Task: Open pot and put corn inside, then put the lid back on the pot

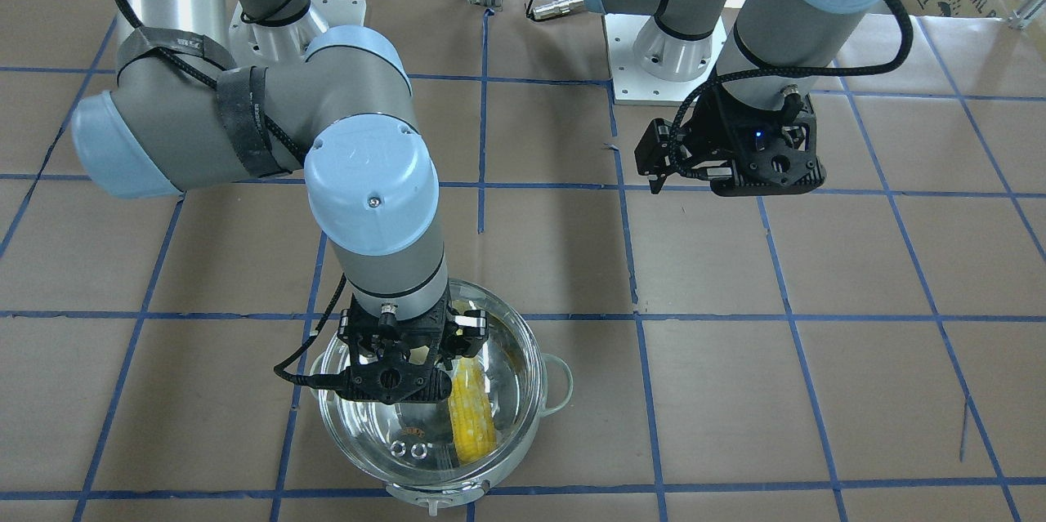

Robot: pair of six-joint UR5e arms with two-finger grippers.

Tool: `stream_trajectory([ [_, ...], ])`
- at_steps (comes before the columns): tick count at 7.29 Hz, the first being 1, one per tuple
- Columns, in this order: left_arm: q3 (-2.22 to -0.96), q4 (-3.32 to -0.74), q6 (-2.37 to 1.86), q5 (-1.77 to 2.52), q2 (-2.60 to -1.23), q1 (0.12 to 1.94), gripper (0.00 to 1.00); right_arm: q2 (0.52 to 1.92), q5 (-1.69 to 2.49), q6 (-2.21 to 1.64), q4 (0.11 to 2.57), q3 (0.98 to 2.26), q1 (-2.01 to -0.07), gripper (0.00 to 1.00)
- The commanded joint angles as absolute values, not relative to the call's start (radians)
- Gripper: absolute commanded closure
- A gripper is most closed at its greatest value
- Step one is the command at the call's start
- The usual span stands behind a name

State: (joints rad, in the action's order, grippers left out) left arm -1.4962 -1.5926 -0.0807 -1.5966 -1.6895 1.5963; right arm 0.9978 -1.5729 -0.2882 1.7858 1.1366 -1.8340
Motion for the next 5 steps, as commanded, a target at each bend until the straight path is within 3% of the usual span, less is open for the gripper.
stream_trajectory([
  [1,-1.500,-1.588,-0.083,-1.615,-1.695,1.594,0.00,0.993,-1.574,-0.329,1.784,1.140,-1.851,0.91],
  [5,-1.479,-1.601,-0.087,-1.623,-1.721,1.594,0.00,0.969,-1.585,-0.316,1.775,1.140,-1.856,0.91],
])
